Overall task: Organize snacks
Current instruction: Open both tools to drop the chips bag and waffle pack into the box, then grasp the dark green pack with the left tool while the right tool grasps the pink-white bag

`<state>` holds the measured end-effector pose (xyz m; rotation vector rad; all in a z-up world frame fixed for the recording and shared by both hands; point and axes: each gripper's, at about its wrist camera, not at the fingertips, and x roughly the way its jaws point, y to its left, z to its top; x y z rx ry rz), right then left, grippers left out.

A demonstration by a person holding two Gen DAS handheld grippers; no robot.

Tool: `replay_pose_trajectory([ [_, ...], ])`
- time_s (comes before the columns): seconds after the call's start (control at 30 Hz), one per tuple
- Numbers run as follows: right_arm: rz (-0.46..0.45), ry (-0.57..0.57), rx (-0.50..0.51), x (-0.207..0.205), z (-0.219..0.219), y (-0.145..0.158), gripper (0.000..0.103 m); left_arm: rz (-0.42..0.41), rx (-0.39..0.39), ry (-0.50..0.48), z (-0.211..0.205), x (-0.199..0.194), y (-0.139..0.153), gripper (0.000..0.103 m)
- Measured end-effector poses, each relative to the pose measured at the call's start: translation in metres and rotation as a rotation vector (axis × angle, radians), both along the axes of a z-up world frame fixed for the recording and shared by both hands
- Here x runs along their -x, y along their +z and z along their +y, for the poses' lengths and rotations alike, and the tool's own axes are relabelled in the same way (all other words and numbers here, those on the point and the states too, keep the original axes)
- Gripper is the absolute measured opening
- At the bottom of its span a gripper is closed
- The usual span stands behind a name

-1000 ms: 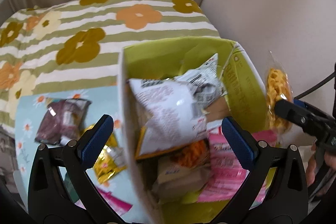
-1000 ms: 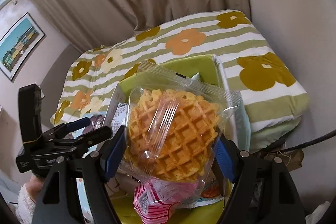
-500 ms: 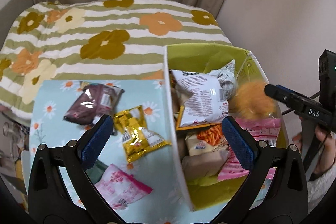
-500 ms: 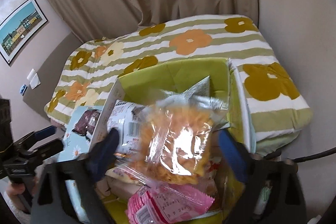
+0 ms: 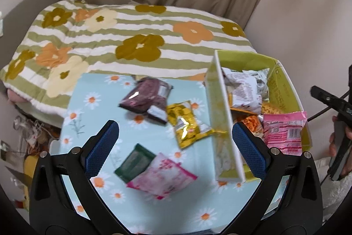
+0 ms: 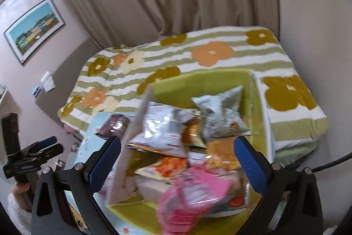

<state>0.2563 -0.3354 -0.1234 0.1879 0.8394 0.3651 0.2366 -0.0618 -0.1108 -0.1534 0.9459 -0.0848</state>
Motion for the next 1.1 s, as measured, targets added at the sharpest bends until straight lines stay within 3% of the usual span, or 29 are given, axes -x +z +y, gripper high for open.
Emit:
replay_pose_trajectory([
  [0.23,-0.027,0.052,-0.015,0.032,0.062,0.012,0.102,-0.003,0.015,-0.016,0.045,0.018,0.005,0.102],
  [0.67,0.013,0.094,0.040,0.080,0.174,-0.013,0.102,0.085,0.033,-0.098,0.126,0.050,-0.018,0.102],
  [0.87,0.015,0.119,0.135,0.101,0.219,-0.041,0.102,0.117,0.030,-0.184,0.138,0.046,-0.049,0.102],
  [1.1,0.066,0.190,0.221,0.105,0.253,-0.104,0.102,0.164,-0.005,-0.297,0.127,0.026,-0.099,0.102],
])
